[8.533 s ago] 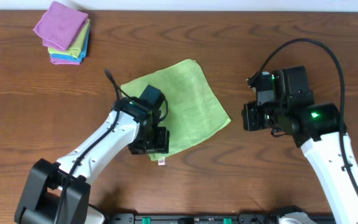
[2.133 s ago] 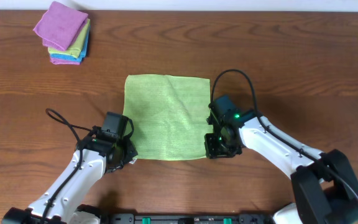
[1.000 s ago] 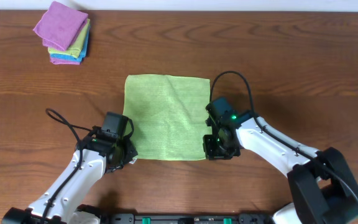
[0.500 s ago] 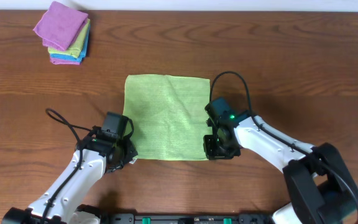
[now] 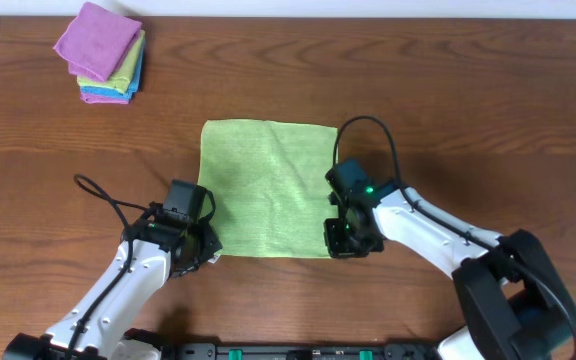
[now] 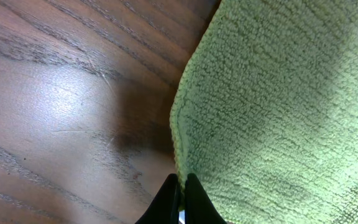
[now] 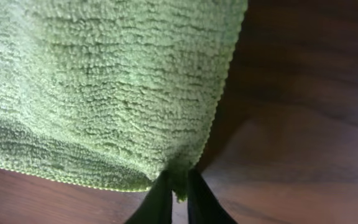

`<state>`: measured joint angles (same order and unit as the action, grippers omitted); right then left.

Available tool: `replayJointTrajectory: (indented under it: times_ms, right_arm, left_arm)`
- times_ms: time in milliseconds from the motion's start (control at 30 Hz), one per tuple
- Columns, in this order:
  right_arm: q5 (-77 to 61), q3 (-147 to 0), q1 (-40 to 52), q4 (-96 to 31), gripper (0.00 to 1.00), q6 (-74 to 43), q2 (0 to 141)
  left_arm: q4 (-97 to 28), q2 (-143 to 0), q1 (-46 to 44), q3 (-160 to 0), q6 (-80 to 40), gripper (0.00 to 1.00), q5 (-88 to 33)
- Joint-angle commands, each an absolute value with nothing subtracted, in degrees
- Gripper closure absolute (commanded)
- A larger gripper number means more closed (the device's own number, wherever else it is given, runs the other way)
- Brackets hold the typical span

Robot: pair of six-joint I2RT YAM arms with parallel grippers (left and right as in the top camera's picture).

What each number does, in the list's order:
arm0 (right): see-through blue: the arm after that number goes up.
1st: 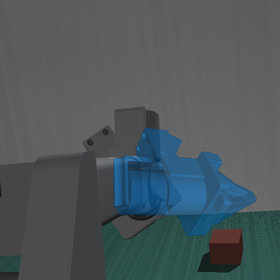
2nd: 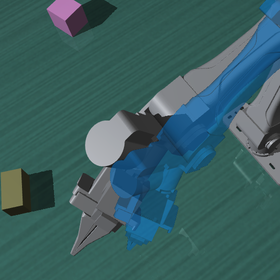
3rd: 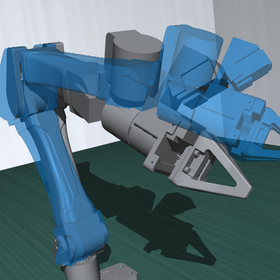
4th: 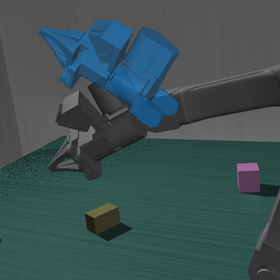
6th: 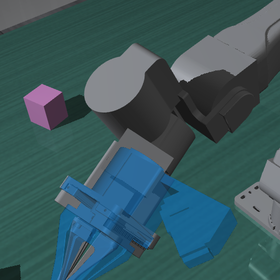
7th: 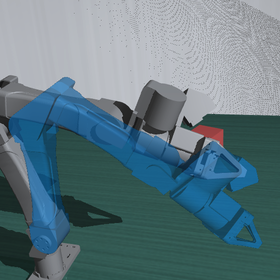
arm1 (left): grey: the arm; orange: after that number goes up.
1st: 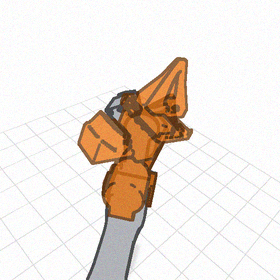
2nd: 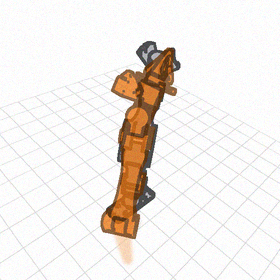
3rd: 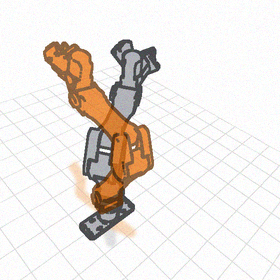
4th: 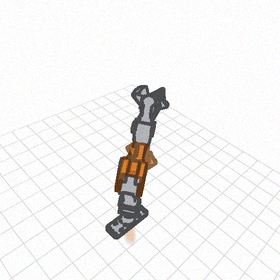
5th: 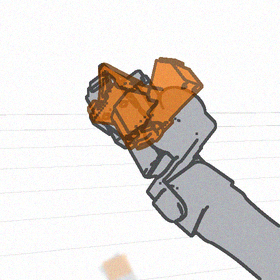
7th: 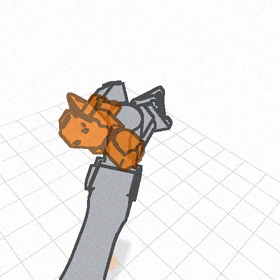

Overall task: Fold the cloth
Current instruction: 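Hold the near corners of the cloth with both grippers, then lift both near corners and fold them forward over the far edge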

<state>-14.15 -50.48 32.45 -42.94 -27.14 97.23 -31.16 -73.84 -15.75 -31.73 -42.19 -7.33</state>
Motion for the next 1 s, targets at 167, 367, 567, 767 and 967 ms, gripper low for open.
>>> replayJointTrajectory:
  times_ms: [167,367,567,767,967]
  right_arm:
    - [-15.07,-50.15,34.11,-43.07,0.98,-27.86,97.62]
    - [-13.85,-52.05,33.34,-46.28,0.99,-27.57,96.77]
    - [-6.79,-56.86,32.05,-53.39,0.98,-27.14,94.35]
    - [-5.78,-60.45,30.55,-54.19,0.98,-26.09,92.27]
    - [-5.78,-63.55,27.00,-52.80,0.98,-26.04,92.25]
  left_arm:
    - [-31.18,-74.19,-15.35,-31.59,-42.46,0.94,-8.05]
    - [-31.03,-73.97,-15.35,-31.94,-42.41,0.94,-9.78]
    - [-31.27,-71.26,-15.40,-34.04,-41.10,0.94,-10.37]
    - [-31.22,-66.41,-15.40,-36.53,-41.10,0.94,-10.15]
    - [-28.08,-64.55,-15.40,-39.75,-38.94,0.94,-7.09]
